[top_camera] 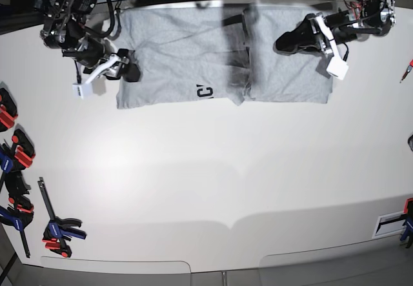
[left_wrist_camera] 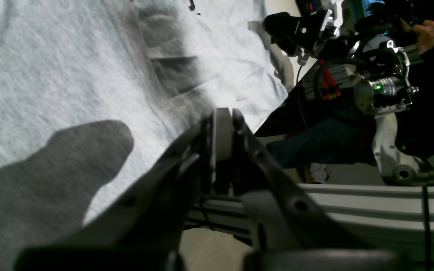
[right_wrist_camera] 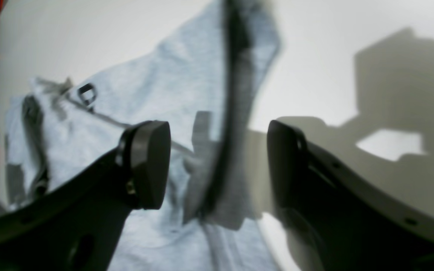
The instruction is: Fold the T-shirt properly
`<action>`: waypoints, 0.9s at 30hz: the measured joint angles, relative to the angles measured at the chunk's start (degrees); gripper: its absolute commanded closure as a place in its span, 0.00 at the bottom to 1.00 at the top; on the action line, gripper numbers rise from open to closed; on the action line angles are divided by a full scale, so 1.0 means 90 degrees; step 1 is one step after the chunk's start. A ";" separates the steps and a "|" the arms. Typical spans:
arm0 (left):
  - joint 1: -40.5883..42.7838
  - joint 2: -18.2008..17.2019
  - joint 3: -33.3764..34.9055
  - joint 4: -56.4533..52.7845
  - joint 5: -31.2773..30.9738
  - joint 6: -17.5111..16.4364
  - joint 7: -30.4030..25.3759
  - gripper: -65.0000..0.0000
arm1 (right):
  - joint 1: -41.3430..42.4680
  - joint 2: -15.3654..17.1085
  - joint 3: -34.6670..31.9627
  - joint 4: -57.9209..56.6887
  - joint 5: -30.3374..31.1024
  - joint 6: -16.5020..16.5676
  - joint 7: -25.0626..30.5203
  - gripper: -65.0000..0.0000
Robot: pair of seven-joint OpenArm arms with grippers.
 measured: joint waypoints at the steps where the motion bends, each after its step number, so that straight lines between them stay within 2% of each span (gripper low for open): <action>1: -0.0002 -0.0002 0.0000 0.0000 0.0000 0.0000 -0.0002 1.00 | 0.0000 -0.0036 -0.0068 0.0000 0.0002 0.0000 -0.0005 0.40; 7: 0.0000 0.0000 0.0000 0.0000 0.0000 0.0000 0.0000 1.00 | 0.0002 -0.0396 -0.0262 0.0000 0.0012 0.0002 -0.0160 0.40; 10: -0.0002 -0.0002 0.0000 0.0000 0.0000 0.0000 0.0000 1.00 | 0.0000 -0.0459 -0.0267 0.0000 0.0046 0.0002 -0.0158 0.43; 11: 0.0000 -0.0002 0.0000 0.0000 0.0000 0.0000 -0.0002 1.00 | 0.0000 -0.0457 -0.0267 0.0000 0.0034 0.0005 -0.0170 0.49; 12: 0.0000 -0.0002 0.0000 0.0000 0.0000 0.0000 0.0000 1.00 | 0.0000 -0.0457 -0.0267 -0.0005 -0.0012 0.0017 -0.0202 0.60; 14: -0.0002 -0.0002 -0.0002 0.0000 0.0000 0.0000 0.0000 1.00 | 0.0002 -0.0454 -0.0267 -0.0041 -0.0097 0.0012 -0.0330 0.93; 15: -0.0005 0.0002 -0.0066 0.0000 0.0015 0.0000 0.0002 1.00 | 0.0002 -0.0454 -0.0265 -0.0039 -0.0080 -0.0017 -0.0335 1.00; 17: -0.0044 -0.0010 -0.0308 0.0000 0.0369 0.0000 0.0012 1.00 | -0.0017 -0.0476 -0.0265 -0.0041 0.0015 -0.0005 -0.0323 1.00; 22: -0.0070 -0.0406 -0.1110 -0.0002 0.1115 -0.0010 -0.0243 1.00 | 0.0187 -0.0474 -0.0265 0.0151 -0.0134 -0.0010 -0.0510 1.00; 27: -0.0070 -0.0442 -0.1523 -0.0554 0.2647 -0.0019 -0.1185 1.00 | 0.0391 -0.0452 -0.0253 0.1030 -0.0685 -0.0010 -0.0593 1.00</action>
